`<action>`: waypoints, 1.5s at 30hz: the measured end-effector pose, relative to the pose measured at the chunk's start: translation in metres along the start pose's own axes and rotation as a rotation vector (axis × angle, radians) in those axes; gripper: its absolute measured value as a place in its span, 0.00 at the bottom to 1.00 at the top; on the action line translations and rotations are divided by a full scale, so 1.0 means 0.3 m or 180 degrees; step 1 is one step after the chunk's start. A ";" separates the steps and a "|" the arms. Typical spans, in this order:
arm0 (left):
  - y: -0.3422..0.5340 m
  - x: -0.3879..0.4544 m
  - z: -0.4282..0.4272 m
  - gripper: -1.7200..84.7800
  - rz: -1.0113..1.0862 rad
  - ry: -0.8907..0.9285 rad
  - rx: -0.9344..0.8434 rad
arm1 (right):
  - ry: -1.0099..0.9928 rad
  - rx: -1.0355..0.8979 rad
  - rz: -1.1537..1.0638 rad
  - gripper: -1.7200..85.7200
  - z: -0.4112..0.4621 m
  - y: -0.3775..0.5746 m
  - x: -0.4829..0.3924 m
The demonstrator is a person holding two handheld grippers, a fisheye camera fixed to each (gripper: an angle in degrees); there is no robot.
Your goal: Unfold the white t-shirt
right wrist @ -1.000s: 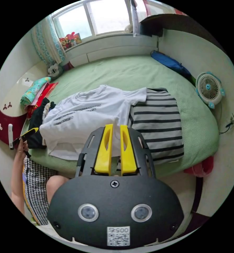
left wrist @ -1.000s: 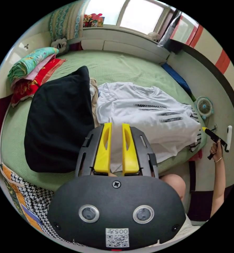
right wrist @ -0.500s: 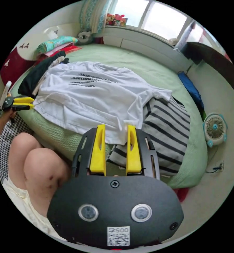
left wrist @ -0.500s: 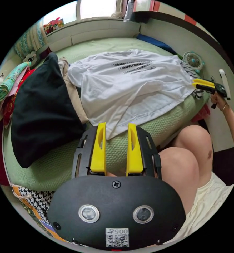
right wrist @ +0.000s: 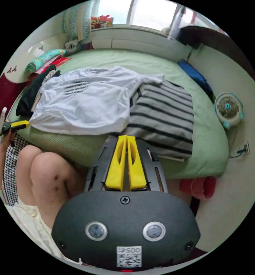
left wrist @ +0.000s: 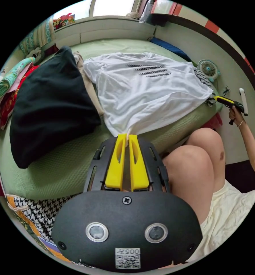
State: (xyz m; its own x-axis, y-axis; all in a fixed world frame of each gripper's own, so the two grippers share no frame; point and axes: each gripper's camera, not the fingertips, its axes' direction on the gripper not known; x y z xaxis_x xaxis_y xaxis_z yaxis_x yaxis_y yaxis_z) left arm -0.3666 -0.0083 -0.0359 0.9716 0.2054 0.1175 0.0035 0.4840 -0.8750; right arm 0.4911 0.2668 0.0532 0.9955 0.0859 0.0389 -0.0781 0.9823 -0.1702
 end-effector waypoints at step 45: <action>0.642 0.274 -0.716 0.02 -0.0064 0.0124 0.0451 | -0.0816 0.0286 0.0423 0.00 -0.649 0.526 0.314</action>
State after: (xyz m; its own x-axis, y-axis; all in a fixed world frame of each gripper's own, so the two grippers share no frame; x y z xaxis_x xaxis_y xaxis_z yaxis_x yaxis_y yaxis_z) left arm -0.2352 -0.0809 -0.2955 0.9801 0.1626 0.1137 -0.0077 0.6036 -0.7972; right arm 0.5830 0.3975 -0.1617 0.9315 0.2425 0.2712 -0.2224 0.9695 -0.1030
